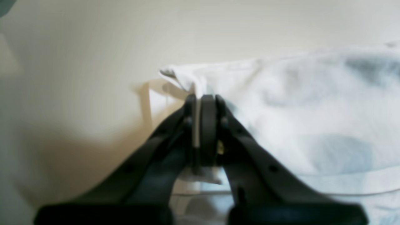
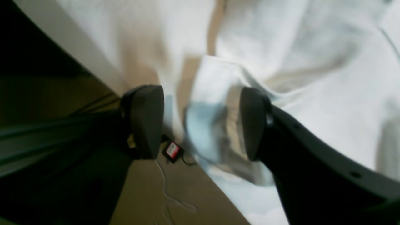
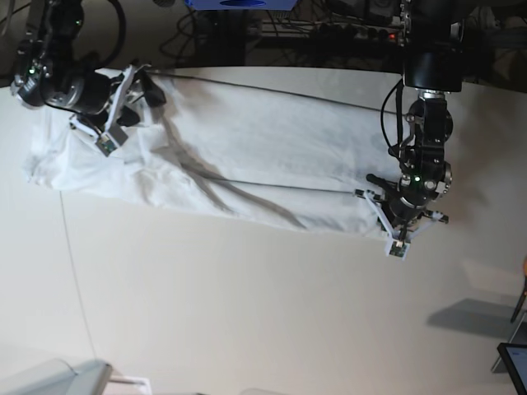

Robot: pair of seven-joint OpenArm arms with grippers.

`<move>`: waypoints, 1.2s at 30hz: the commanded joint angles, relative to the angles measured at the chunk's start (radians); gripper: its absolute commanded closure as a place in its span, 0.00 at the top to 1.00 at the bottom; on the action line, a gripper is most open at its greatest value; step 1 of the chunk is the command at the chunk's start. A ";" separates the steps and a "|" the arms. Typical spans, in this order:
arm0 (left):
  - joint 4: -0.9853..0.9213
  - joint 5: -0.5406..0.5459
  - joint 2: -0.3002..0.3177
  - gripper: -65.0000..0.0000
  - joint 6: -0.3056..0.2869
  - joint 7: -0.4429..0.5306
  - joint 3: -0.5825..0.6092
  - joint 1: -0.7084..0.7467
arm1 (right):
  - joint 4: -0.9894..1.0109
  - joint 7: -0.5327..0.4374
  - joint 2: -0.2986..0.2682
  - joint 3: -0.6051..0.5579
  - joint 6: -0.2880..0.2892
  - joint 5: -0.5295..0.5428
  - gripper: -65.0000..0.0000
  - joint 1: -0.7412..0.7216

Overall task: Fold the T-shirt properly
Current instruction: 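Press and tuck the folded shirt end with the right gripper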

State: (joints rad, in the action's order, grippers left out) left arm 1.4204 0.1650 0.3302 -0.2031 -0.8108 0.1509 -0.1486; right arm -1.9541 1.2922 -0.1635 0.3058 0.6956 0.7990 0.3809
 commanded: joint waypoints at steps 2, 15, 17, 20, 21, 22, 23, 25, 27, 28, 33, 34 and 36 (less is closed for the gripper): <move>0.018 0.003 0.020 0.00 0.001 0.017 -0.004 -0.013 | -0.020 -0.015 -0.012 0.086 0.003 0.109 0.57 -0.003; 0.038 0.003 0.025 0.00 0.001 0.017 -0.006 -0.009 | 0.069 -0.015 -0.041 0.186 -0.063 0.310 0.57 -0.175; 0.053 0.003 0.025 0.00 0.001 0.017 -0.006 -0.009 | 0.112 -0.015 -0.023 0.149 -0.075 0.280 0.50 -0.214; 0.066 0.003 0.025 0.00 0.001 0.017 -0.006 -0.009 | 0.166 -0.015 -0.015 0.117 -0.075 0.247 0.21 -0.264; 0.067 0.003 0.025 0.00 0.001 0.017 -0.006 -0.009 | 0.186 -0.015 -0.015 0.108 -0.075 0.236 0.07 -0.279; 0.066 0.003 0.025 0.00 0.001 0.017 -0.006 -0.009 | 0.201 -0.015 -0.015 0.105 -0.075 0.228 0.00 -0.291; 0.066 0.003 0.025 0.00 0.001 0.017 -0.006 -0.009 | 0.212 -0.015 -0.015 0.103 -0.075 0.218 0.00 -0.297; 0.058 0.003 0.025 0.00 0.001 0.017 -0.006 -0.009 | 0.220 -0.015 -0.014 0.103 -0.075 0.188 0.04 -0.299; 0.056 0.003 0.025 0.00 0.001 0.017 -0.004 -0.009 | 0.221 -0.015 -0.014 0.102 -0.075 0.171 0.01 -0.294; 0.056 0.003 0.025 0.00 0.001 0.017 -0.004 -0.009 | 0.221 -0.015 -0.014 0.102 -0.075 0.167 0.00 -0.293; 0.056 0.003 0.025 0.00 0.001 0.017 -0.004 -0.009 | 0.221 -0.007 -0.014 0.071 -0.072 0.170 0.00 -0.267; 0.056 0.003 0.025 0.00 0.001 0.017 -0.004 -0.009 | 0.221 -0.012 -0.014 0.057 -0.072 0.168 0.00 -0.254; 0.056 0.003 0.025 0.00 0.001 0.017 -0.004 -0.009 | 0.221 -0.013 -0.014 0.031 -0.072 0.170 0.00 -0.230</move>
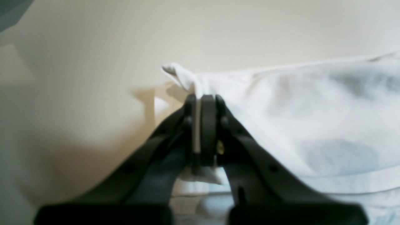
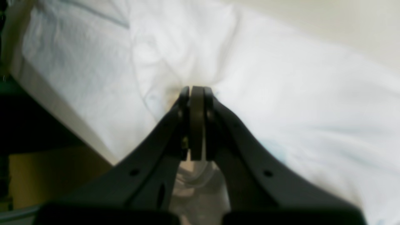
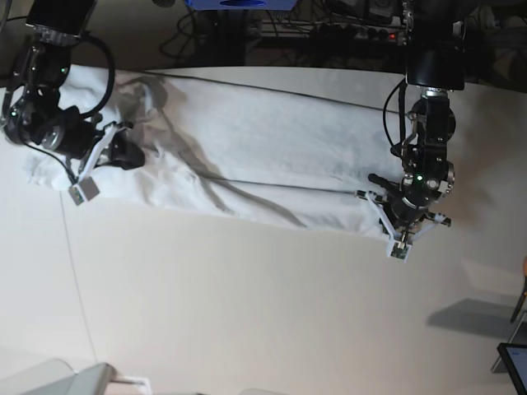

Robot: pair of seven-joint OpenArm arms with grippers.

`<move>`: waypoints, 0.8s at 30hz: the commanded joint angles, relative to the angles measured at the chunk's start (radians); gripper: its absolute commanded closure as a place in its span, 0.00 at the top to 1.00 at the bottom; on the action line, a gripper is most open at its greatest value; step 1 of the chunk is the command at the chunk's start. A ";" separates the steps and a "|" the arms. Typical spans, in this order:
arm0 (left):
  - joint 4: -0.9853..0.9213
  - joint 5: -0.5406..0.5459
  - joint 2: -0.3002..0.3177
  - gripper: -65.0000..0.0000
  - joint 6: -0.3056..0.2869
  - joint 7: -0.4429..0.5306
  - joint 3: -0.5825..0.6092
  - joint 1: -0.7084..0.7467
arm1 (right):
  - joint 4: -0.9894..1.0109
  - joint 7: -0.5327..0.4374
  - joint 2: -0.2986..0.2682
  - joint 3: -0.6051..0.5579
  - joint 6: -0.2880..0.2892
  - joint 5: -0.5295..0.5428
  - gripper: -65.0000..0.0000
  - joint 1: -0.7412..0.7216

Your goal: Fold the T-shirt properly

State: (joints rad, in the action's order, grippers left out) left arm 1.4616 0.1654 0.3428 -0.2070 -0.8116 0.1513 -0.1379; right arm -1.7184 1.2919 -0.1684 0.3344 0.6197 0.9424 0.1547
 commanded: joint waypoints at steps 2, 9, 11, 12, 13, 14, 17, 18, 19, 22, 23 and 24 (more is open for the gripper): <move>0.015 0.003 0.011 0.00 0.005 0.018 -0.005 -0.019 | -0.015 -0.015 -0.006 -0.025 0.004 0.027 0.00 0.016; 0.015 0.003 0.011 0.00 0.005 0.018 -0.005 -0.019 | -0.018 -0.007 0.068 -0.047 0.004 0.027 0.00 0.102; 0.015 0.003 0.011 0.00 0.005 0.018 -0.005 -0.019 | -0.038 -0.005 0.079 -0.047 0.004 0.028 0.00 0.121; 0.015 0.003 0.011 0.00 0.005 0.018 -0.005 -0.019 | -0.059 -0.004 0.082 -0.048 0.004 0.028 0.00 0.135; 0.015 0.003 0.011 0.00 0.005 0.018 -0.005 -0.019 | -0.082 -0.001 0.088 -0.048 0.004 0.028 0.00 0.145; 0.015 0.003 0.011 0.00 0.005 0.018 -0.005 -0.019 | -0.111 0.012 0.091 -0.048 0.004 0.028 0.00 0.153; 0.015 0.003 0.011 0.00 0.005 0.018 -0.006 -0.019 | -0.182 0.041 0.091 -0.042 0.001 0.062 0.00 0.161; 0.015 0.003 0.011 0.00 0.005 0.018 -0.006 -0.019 | -0.197 0.041 0.085 -0.041 0.001 0.097 0.00 0.162; 0.017 0.003 0.011 0.00 0.005 0.018 -0.006 -0.019 | -0.205 0.041 0.083 -0.039 0.001 0.132 0.00 0.162; 0.021 0.003 0.011 0.00 0.005 0.018 -0.006 -0.019 | -0.211 0.035 0.050 -0.036 -0.025 0.251 0.00 0.153; 0.024 0.004 0.011 0.00 0.005 0.018 -0.006 -0.019 | -0.211 0.024 0.036 -0.036 -0.045 0.283 0.00 0.135; 0.024 0.007 0.011 0.00 0.005 0.018 -0.009 -0.019 | -0.206 -0.004 0.023 -0.036 -0.065 0.304 0.00 0.108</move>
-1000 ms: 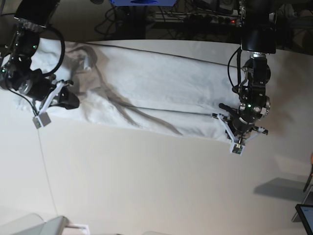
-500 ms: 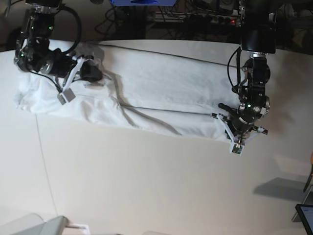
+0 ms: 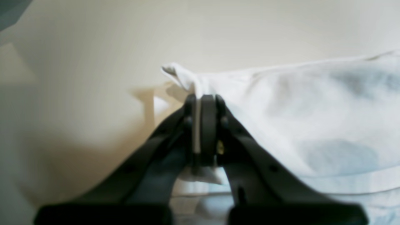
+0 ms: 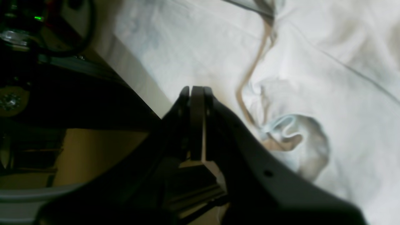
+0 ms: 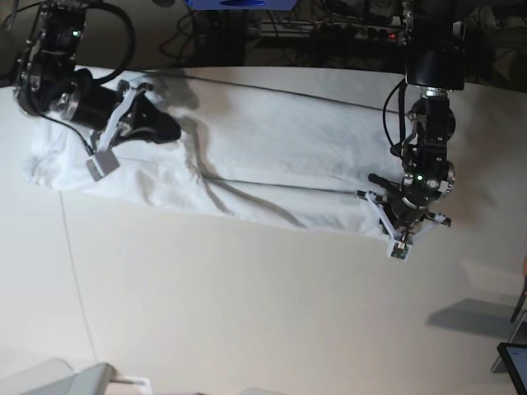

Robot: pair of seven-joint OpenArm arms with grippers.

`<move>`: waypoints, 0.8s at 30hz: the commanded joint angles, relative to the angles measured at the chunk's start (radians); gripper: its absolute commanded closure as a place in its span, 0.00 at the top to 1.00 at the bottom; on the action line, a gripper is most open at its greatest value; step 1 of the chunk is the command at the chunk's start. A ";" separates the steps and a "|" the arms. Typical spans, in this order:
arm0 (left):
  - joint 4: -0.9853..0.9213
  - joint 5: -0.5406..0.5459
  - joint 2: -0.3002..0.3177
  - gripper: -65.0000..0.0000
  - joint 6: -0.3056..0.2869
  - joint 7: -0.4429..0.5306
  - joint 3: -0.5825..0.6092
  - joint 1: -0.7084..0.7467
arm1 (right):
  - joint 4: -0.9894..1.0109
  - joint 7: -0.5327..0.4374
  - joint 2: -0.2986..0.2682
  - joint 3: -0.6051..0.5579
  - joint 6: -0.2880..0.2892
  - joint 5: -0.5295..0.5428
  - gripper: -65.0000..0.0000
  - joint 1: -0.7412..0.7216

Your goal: Fold the T-shirt properly

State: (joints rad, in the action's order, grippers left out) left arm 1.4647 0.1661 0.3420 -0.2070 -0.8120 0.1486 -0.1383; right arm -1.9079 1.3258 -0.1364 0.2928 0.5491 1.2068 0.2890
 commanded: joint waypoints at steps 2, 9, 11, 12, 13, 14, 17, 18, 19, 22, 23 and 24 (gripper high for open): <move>0.021 0.008 0.012 0.00 0.005 0.018 -0.010 -0.019 | -0.003 -0.075 -0.029 0.001 -0.033 0.037 0.00 -0.072; 0.038 0.008 0.012 0.00 0.005 0.019 -0.004 -0.016 | 0.187 -0.082 -0.030 -0.007 -0.097 -0.068 0.00 -0.221; 0.063 0.008 0.012 0.00 0.005 0.019 -0.007 0.004 | 0.235 -0.085 -0.027 -0.007 -0.097 -0.089 0.00 -0.244; 0.081 0.008 0.012 0.00 0.005 0.019 -0.007 0.012 | 0.249 -0.088 -0.027 -0.007 -0.097 -0.097 0.00 -0.250; 0.104 0.008 0.013 0.00 0.005 0.019 -0.004 0.024 | 0.264 -0.090 -0.027 -0.008 -0.097 -0.100 0.00 -0.259; 0.121 0.008 0.013 0.00 0.005 0.019 -0.002 0.026 | 0.276 -0.091 -0.027 -0.020 -0.097 -0.104 0.00 -0.267; 0.153 0.005 0.013 0.00 0.005 0.019 -0.002 0.055 | 0.310 -0.091 -0.027 -0.050 -0.097 -0.104 0.00 -0.281; 0.156 0.003 0.015 0.00 0.005 0.019 -0.002 0.059 | 0.321 -0.093 -0.025 -0.057 -0.097 -0.104 0.00 -0.281; 0.158 0.003 0.015 0.00 0.005 0.019 -0.002 0.067 | 0.328 -0.101 -0.024 -0.068 -0.097 -0.104 0.00 -0.281; 0.159 0.003 0.021 0.00 0.004 0.019 -0.002 0.088 | 0.350 -0.141 -0.018 -0.111 -0.097 -0.104 0.00 -0.270; 0.159 0.003 0.022 0.00 0.004 0.019 -0.004 0.095 | 0.359 -0.153 -0.018 -0.126 -0.097 -0.104 0.00 -0.264; 0.161 0.003 0.022 0.00 0.004 0.019 -0.008 0.102 | 0.371 -0.167 -0.018 -0.145 -0.097 -0.104 0.00 -0.262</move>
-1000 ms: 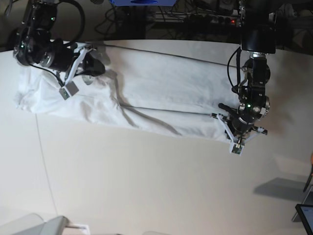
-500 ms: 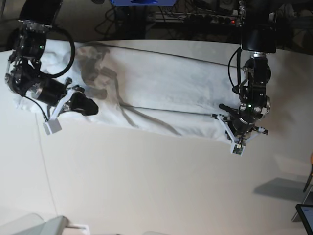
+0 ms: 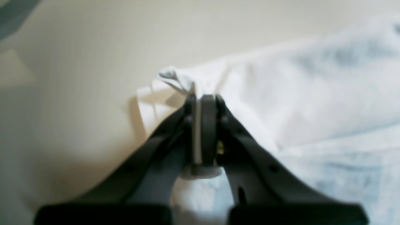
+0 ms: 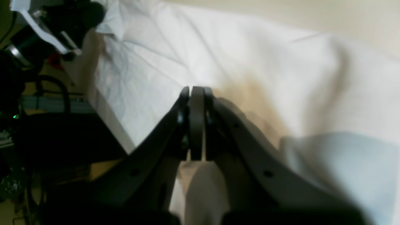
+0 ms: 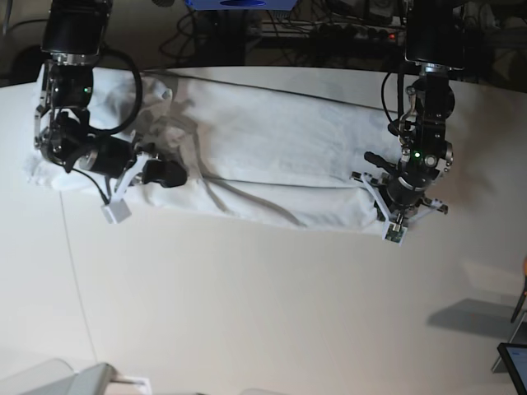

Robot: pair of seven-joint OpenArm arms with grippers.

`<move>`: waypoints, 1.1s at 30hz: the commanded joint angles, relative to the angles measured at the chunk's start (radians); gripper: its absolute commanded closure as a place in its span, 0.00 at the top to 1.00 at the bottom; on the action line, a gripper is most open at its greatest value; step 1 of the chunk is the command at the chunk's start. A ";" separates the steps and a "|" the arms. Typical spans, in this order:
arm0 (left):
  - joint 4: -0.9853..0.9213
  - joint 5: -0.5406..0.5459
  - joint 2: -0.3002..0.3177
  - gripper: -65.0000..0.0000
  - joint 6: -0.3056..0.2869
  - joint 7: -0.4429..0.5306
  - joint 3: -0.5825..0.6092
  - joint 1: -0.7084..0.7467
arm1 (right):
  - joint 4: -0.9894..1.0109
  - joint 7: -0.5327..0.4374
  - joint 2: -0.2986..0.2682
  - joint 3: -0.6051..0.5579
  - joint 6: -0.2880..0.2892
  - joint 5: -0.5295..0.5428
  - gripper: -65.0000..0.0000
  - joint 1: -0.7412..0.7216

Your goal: Fold the T-shirt properly

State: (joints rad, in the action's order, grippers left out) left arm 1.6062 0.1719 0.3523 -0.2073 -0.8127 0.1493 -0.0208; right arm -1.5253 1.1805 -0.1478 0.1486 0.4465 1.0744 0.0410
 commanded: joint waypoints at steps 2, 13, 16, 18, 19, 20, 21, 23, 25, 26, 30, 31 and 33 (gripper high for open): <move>0.035 -0.004 0.021 0.00 0.004 0.020 -0.007 -0.008 | 0.007 -0.047 -0.006 -0.034 0.005 0.028 0.00 -0.016; 0.153 -0.004 0.075 0.00 0.004 0.022 -0.003 0.042 | 0.019 -0.095 -0.006 -0.099 0.002 0.030 0.00 -0.046; 0.153 -0.004 0.078 0.00 0.004 0.022 -0.010 0.051 | 0.021 -0.095 -0.006 -0.099 0.001 0.030 0.00 -0.011; 0.153 -0.004 0.080 0.00 0.004 0.023 -0.012 0.052 | 0.019 -0.095 -0.008 -0.097 0.001 0.028 0.00 0.009; 0.153 -0.004 0.080 0.00 0.004 0.023 -0.012 0.052 | 0.018 -0.096 -0.008 -0.097 0.001 0.028 0.00 0.018; 0.150 -0.004 0.080 0.00 0.004 0.023 -0.012 0.052 | 0.018 -0.096 -0.008 -0.097 0.001 0.028 0.00 0.029; 0.150 -0.004 0.080 0.00 0.004 0.023 -0.012 0.052 | 0.013 -0.096 -0.008 -0.097 0.001 0.028 0.00 0.038; 0.150 -0.004 0.080 0.00 0.004 0.025 -0.010 0.052 | 0.010 -0.095 -0.008 -0.097 0.001 0.030 0.00 0.056; 0.150 -0.004 0.078 0.00 0.004 0.025 -0.007 0.049 | 0.010 -0.095 -0.008 -0.097 0.001 0.031 0.00 0.058; 0.150 -0.004 0.077 0.00 0.004 0.025 -0.007 0.049 | 0.010 -0.096 -0.008 -0.097 0.001 0.034 0.00 0.056; 0.150 -0.004 0.073 0.00 0.004 0.025 -0.004 0.051 | -0.024 -0.095 -0.008 -0.094 0.001 0.036 0.00 0.032; 0.150 -0.004 0.073 0.00 0.004 0.025 -0.004 0.052 | -0.034 -0.095 -0.008 -0.094 0.001 0.037 0.00 0.029; 0.150 -0.001 0.073 0.00 0.004 0.025 -0.004 0.054 | -0.053 -0.095 -0.008 -0.094 0.001 0.037 0.00 0.013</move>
State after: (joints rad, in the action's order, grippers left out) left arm 1.7401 0.1730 0.4141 -0.2100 -0.8082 0.1497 0.0448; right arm -1.5600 1.1004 -0.1486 0.0483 0.4431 1.0893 0.0708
